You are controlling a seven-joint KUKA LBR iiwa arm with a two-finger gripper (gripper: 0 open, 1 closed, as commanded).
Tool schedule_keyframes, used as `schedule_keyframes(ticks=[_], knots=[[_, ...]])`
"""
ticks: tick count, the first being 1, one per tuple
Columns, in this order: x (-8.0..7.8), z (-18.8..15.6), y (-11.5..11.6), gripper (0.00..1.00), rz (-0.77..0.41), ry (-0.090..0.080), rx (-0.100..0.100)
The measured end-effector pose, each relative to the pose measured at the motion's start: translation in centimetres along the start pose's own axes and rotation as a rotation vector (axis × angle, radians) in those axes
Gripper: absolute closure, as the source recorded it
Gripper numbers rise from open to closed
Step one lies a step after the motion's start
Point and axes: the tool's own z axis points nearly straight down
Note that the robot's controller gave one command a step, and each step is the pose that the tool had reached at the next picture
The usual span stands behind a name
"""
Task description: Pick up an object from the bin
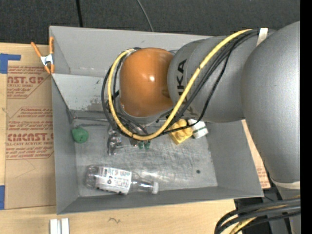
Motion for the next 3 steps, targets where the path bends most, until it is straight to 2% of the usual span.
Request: schedule_keyframes(ticks=[1, 2, 3], knots=[[0.0, 0.0, 0.1, 0.0, -0.001, 0.001, -0.001], [0.0, 0.0, 0.1, 0.0, -0.001, 0.001, -0.001], [0.4, 2.4, -2.0, 0.0, -0.066, -0.007, -0.003]])
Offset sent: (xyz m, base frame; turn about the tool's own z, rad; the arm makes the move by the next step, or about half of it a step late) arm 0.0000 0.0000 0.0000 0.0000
